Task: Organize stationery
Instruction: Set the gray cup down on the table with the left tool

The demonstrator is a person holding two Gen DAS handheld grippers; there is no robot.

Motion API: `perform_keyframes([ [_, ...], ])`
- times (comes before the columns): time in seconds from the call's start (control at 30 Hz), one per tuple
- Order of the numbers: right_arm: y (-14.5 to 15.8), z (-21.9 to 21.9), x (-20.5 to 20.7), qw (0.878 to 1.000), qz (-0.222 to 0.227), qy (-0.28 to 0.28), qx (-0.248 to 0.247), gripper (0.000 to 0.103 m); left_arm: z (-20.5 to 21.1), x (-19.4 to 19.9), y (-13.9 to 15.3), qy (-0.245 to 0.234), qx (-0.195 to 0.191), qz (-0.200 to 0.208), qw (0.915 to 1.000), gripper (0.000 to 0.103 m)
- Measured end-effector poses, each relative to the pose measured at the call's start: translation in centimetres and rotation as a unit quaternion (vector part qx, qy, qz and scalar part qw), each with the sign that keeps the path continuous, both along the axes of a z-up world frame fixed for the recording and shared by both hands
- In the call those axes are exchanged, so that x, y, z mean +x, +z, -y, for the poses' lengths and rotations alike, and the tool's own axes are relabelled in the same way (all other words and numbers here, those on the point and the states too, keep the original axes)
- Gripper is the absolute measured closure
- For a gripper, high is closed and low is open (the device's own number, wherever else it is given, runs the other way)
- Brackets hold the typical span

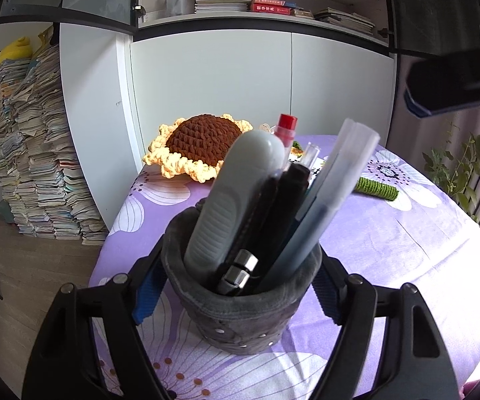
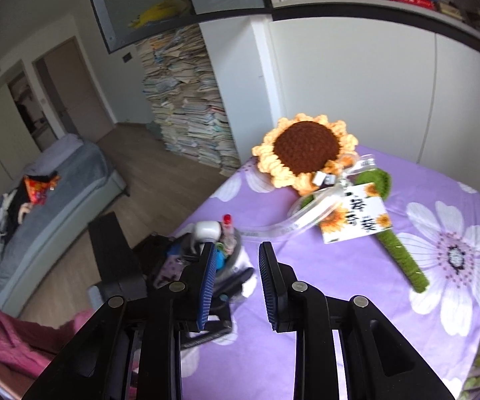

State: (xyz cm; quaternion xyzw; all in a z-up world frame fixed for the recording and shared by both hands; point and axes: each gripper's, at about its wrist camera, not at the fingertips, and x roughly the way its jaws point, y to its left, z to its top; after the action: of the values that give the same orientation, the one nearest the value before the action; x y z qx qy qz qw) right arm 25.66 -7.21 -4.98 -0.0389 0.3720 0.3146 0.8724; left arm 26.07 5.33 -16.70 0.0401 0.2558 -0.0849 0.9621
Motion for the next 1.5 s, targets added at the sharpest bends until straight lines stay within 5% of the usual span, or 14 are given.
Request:
perform_keyframes([
  [0.4,-0.6,1.1,-1.6,0.988,0.076,-0.099,-0.085,0.076,-0.3,-0.3,0.0,0.006,0.003,0.006,1.0000,0.017],
  [0.77,-1.9,3.8,-2.2,0.989,0.045,-0.124,-0.064,0.076,-0.6,-0.3,0.0,0.008,-0.001,0.004,1.0000,0.017],
  [1.27,-6.3,9.8,-1.6,0.980,-0.032,-0.195,-0.033,0.076,0.9,-0.7,0.3,0.029,0.056,0.028,0.9976,0.017],
  [1.37,-6.9,10.9,-1.7,0.977,-0.046,-0.206,-0.024,0.076,1.0,-0.2,0.5,0.034,0.053,0.008,0.9980,0.033],
  [1.5,-7.1,12.6,-2.1,0.974,-0.051,-0.219,-0.005,0.075,0.8,0.0,0.8,0.042,0.045,-0.005,0.9981,0.034],
])
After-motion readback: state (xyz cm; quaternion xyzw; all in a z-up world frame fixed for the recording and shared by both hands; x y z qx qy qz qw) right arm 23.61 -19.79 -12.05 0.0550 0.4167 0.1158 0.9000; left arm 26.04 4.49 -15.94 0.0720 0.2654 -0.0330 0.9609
